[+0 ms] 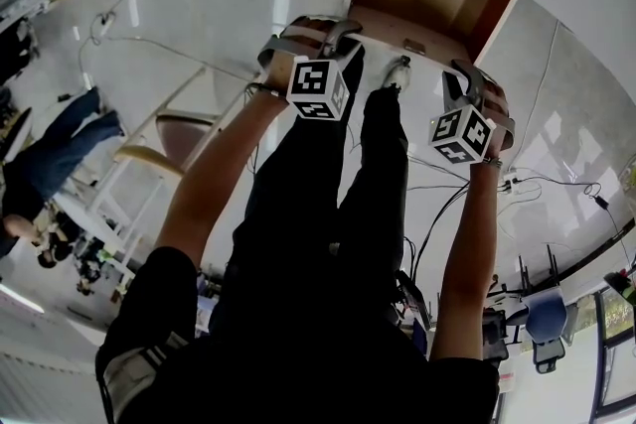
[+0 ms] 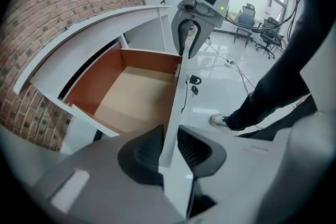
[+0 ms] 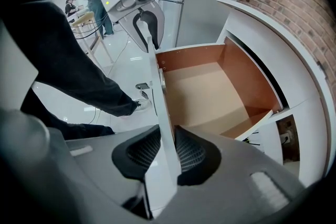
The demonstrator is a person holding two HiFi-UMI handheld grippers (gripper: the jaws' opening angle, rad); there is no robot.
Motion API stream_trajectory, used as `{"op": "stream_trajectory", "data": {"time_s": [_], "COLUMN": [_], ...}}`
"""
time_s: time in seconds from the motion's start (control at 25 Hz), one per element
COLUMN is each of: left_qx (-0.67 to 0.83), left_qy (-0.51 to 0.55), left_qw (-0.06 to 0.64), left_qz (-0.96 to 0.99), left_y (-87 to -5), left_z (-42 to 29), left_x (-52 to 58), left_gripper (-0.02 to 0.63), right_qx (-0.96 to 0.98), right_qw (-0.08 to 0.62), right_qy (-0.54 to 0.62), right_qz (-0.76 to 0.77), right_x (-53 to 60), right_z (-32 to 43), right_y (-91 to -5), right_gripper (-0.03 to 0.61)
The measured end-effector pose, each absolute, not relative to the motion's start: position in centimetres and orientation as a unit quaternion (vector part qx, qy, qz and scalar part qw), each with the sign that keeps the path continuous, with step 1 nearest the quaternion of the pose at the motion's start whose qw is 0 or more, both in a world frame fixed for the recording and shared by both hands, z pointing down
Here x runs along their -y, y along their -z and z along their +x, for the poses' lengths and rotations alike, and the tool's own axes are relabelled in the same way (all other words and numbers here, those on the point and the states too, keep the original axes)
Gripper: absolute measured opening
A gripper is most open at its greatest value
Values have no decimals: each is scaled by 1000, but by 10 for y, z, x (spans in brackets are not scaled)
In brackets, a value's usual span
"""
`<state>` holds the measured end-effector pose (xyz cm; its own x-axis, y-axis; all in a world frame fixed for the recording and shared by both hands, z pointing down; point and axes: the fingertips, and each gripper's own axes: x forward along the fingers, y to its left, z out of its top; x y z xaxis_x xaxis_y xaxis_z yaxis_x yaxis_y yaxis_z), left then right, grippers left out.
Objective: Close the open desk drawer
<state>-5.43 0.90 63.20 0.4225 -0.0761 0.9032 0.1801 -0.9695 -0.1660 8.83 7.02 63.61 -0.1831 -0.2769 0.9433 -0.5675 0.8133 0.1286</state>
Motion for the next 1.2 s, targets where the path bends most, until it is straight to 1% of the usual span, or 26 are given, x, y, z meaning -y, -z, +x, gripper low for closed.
{"op": "stream_trajectory", "data": {"time_s": [0.52, 1.2], "left_qx": [37, 37], "left_qy": [511, 518], "left_qw": [101, 80], "left_qz": [-853, -851], "left_y": [-588, -578], "left_z": [-50, -43], "left_x": [9, 26], "left_gripper": [100, 103], "right_qx": [769, 775], "right_qw": [564, 557], "right_qy": [-139, -150], "right_qz": [267, 257], "right_x": [-52, -35], "right_z": [92, 99], "right_y": [-595, -585], "right_gripper": [87, 87]}}
